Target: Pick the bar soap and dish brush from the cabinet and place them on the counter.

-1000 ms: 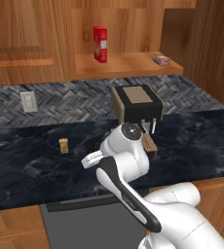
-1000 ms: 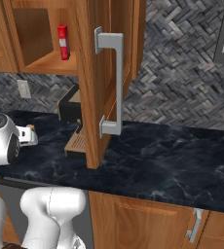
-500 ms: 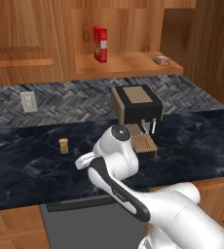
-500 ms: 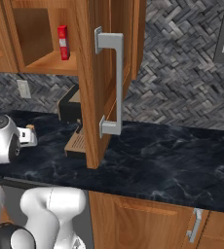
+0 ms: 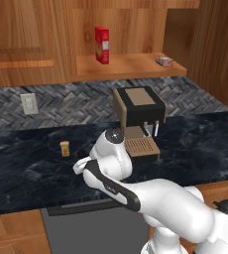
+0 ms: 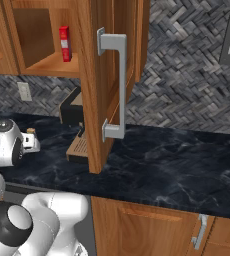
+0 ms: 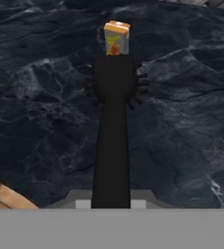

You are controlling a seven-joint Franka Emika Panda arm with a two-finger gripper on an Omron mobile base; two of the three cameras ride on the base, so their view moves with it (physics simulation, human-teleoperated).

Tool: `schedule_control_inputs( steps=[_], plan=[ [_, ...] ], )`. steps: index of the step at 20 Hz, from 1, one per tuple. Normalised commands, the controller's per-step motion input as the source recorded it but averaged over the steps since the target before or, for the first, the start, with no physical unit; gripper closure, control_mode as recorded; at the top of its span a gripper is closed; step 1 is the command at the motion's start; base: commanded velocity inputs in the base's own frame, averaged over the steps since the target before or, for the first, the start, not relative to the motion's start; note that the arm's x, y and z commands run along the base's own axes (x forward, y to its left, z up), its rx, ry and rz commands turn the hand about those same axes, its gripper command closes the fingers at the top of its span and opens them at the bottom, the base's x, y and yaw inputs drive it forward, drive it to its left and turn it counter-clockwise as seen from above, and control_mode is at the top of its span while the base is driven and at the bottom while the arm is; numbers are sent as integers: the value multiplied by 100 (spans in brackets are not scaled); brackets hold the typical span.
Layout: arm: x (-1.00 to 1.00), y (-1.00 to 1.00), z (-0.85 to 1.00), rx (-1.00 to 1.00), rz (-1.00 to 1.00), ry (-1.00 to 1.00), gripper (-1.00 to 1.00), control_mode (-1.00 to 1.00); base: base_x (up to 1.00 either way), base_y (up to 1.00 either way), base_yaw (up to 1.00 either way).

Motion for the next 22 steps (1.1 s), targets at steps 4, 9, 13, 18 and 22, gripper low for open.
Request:
schedule_control_inputs(
  steps=[4, 9, 13, 18, 22],
  plan=[
    [17, 13, -26, -2, 0, 3, 100, -100, 0, 0, 0],
    [15, 12, -21, -2, 0, 2, 100, -100, 0, 0, 0],
    [14, 3, -16, -1, 0, 1, 100, -100, 0, 0, 0],
    [14, 0, -14, -1, 0, 1, 100, -100, 0, 0, 0],
    [12, 1, -17, 0, 0, 1, 100, -100, 0, 0, 0]
  ],
)
